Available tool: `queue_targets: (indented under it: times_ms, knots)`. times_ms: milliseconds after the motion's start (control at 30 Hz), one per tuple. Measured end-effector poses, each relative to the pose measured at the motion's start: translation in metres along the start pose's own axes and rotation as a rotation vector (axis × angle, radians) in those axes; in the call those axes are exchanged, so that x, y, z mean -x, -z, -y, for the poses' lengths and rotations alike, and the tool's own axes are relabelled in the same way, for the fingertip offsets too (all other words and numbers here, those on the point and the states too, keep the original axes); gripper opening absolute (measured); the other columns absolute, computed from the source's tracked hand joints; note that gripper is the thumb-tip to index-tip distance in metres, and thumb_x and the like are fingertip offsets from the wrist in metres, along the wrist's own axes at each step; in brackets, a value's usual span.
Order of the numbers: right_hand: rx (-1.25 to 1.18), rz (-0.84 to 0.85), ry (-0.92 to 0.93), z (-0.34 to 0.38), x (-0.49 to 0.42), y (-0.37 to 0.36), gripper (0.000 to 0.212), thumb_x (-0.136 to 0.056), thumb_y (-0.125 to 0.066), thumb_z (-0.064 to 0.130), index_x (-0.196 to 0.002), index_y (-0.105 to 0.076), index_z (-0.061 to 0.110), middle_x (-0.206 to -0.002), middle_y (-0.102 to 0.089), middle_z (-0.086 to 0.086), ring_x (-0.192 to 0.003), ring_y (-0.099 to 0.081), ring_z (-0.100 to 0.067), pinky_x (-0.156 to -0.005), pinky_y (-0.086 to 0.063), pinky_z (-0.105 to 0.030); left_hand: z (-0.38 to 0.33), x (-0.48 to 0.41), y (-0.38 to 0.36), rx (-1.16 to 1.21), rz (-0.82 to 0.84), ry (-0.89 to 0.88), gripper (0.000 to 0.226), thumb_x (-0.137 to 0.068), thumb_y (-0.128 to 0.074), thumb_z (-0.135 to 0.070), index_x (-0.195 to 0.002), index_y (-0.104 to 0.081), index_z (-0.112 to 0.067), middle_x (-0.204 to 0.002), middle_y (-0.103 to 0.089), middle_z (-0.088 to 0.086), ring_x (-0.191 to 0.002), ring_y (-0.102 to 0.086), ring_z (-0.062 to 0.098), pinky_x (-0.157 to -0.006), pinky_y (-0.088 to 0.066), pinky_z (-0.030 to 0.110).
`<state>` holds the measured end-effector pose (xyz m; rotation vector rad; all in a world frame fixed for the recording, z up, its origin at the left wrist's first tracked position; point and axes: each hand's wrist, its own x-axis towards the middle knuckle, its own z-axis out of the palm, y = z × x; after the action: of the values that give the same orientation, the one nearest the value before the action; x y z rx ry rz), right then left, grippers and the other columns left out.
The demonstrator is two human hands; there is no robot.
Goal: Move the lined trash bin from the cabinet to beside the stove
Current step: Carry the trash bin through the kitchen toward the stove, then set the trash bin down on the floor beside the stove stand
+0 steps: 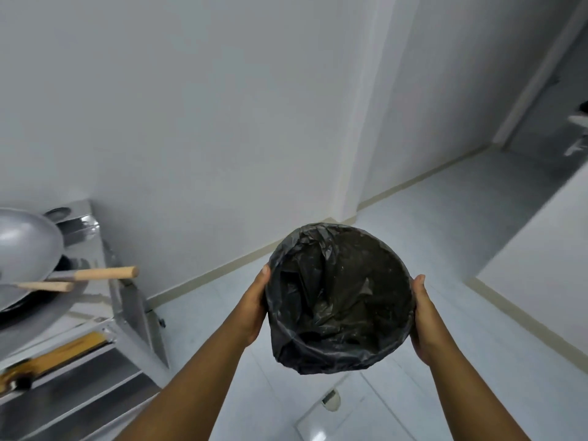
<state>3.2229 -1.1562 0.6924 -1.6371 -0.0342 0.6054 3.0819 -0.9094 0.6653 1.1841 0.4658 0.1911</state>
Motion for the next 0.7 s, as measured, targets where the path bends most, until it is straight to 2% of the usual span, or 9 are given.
queue_targets:
  times_ms: [67,133,233,367,500,600,700]
  knots:
    - [0.014,0.051,0.004,0.008,-0.032,-0.019,0.066,-0.087,-0.02,0.07,-0.136,-0.048,0.038,-0.152,-0.044,-0.004,-0.139,-0.04,-0.031,-0.111,-0.034,-0.048,-0.005,-0.016,0.017,0.025,-0.061,-0.013,0.063,-0.087,-0.038,-0.065,-0.137,-0.06,-0.034,-0.139,-0.067,-0.003,-0.133,-0.057,0.021,-0.113,-0.042,0.043]
    - [0.043,0.108,0.003,0.014,-0.061,-0.042,0.055,-0.087,-0.02,0.07,-0.122,-0.054,0.044,-0.15,-0.046,-0.003,-0.137,-0.042,-0.031,-0.11,-0.036,-0.049,-0.011,-0.031,0.035,0.041,-0.126,-0.023,0.059,-0.087,-0.038,-0.065,-0.132,-0.064,-0.036,-0.136,-0.068,-0.004,-0.132,-0.058,0.02,-0.113,-0.042,0.042]
    - [0.08,0.179,-0.014,0.019,-0.102,-0.079,0.05,-0.086,-0.022,0.071,-0.112,-0.057,0.047,-0.14,-0.053,0.002,-0.126,-0.05,-0.024,-0.105,-0.041,-0.045,-0.018,-0.056,0.064,0.086,-0.2,-0.018,0.055,-0.086,-0.039,-0.064,-0.126,-0.067,-0.039,-0.132,-0.071,-0.007,-0.13,-0.06,0.019,-0.108,-0.044,0.039]
    - [0.132,0.263,-0.033,0.025,-0.155,-0.128,0.049,-0.087,-0.023,0.071,-0.113,-0.057,0.048,-0.124,-0.058,0.01,-0.118,-0.051,-0.018,-0.101,-0.044,-0.043,-0.025,-0.094,0.108,0.178,-0.307,-0.006,0.053,-0.082,-0.044,-0.068,-0.117,-0.073,-0.041,-0.13,-0.072,-0.003,-0.128,-0.061,0.024,-0.107,-0.046,0.042]
    - [0.169,0.33,-0.096,0.027,-0.202,-0.169,0.053,-0.086,-0.023,0.072,-0.117,-0.056,0.046,-0.13,-0.056,0.007,-0.122,-0.05,-0.02,-0.104,-0.042,-0.044,-0.028,-0.126,0.144,0.241,-0.391,0.011,0.056,-0.083,-0.043,-0.065,-0.123,-0.068,-0.035,-0.133,-0.07,0.002,-0.129,-0.06,0.026,-0.109,-0.046,0.044]
    - [0.164,0.38,-0.131,0.022,-0.238,-0.195,0.056,-0.087,-0.023,0.074,-0.123,-0.057,0.047,-0.14,-0.055,0.005,-0.131,-0.048,-0.023,-0.106,-0.041,-0.046,-0.028,-0.145,0.169,0.198,-0.412,0.021,0.053,-0.087,-0.037,-0.063,-0.128,-0.062,-0.039,-0.139,-0.065,-0.002,-0.13,-0.058,0.02,-0.105,-0.046,0.037]
    - [0.173,0.431,-0.184,0.009,-0.272,-0.217,0.064,-0.085,-0.024,0.076,-0.13,-0.056,0.045,-0.143,-0.054,0.004,-0.132,-0.048,-0.026,-0.107,-0.042,-0.048,-0.021,-0.158,0.187,0.176,-0.457,0.054,0.05,-0.088,-0.034,-0.064,-0.126,-0.06,-0.045,-0.135,-0.064,-0.012,-0.127,-0.058,0.012,-0.098,-0.047,0.029]
